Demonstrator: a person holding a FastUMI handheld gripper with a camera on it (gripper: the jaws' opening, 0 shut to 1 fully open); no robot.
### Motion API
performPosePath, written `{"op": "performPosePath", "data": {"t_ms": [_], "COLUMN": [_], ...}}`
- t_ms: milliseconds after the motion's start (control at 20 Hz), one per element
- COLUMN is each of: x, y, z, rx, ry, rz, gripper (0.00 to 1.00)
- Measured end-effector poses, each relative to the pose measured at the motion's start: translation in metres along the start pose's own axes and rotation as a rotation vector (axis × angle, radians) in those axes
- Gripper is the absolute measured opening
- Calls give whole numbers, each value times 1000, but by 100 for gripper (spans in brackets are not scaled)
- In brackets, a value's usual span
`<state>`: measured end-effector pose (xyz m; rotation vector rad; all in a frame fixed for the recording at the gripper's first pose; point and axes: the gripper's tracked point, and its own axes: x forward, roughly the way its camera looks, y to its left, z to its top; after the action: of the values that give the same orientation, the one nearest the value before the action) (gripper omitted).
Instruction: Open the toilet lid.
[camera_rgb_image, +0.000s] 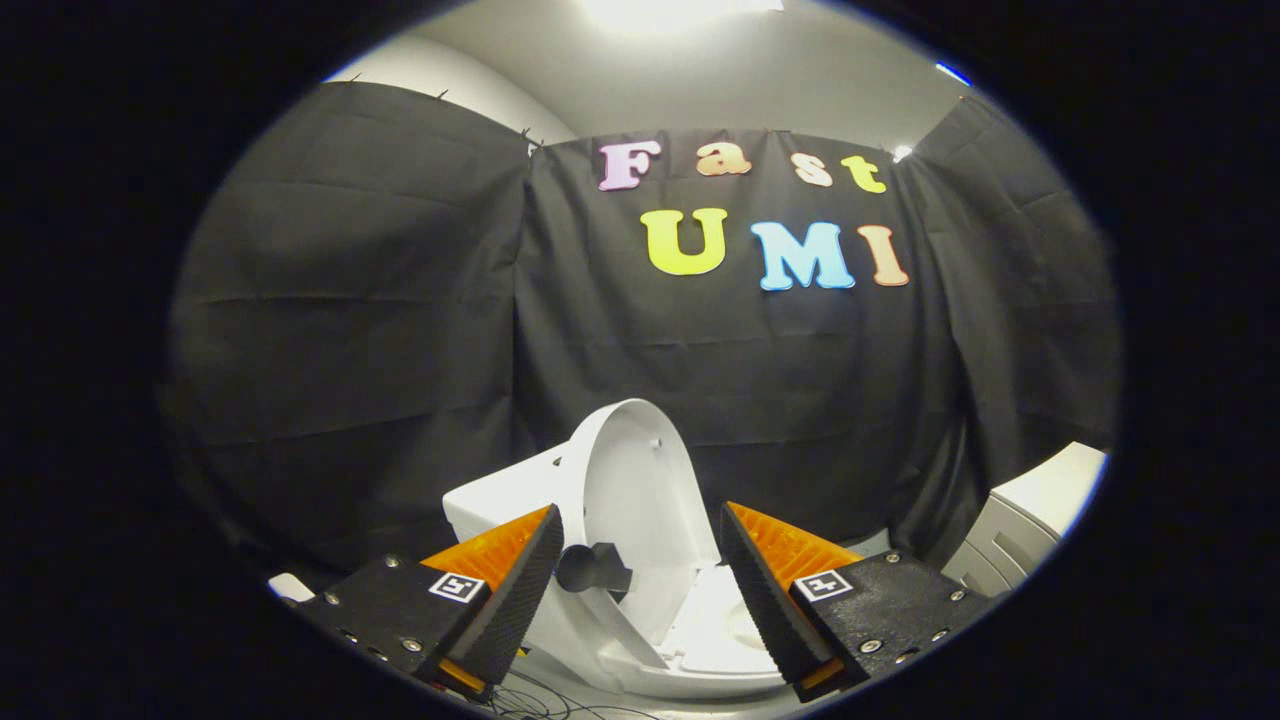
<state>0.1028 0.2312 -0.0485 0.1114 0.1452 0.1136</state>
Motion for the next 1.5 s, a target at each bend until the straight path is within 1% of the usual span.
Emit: {"op": "performPosePath", "data": {"t_ms": [100, 200, 400, 650, 750, 1050, 1200, 1400, 1500], "x": [-15, -27, -54, -82, -92, -109, -117, -127, -129], "y": [-14, -36, -73, -117, -135, -163, -170, -183, -190], "z": [20, 36, 46, 38, 34, 12, 4, -1, -9], "rx": [2, -7, 7, 7, 0, -52, -35, 17, 24], "ry": [-51, -90, -122, -109, -100, -68, -74, -105, -95], "rz": [-3, -29, -78, -128, -162, -193, -199, -223, -242], "gripper": [96, 96, 96, 96, 96, 96, 96, 96, 96]}}
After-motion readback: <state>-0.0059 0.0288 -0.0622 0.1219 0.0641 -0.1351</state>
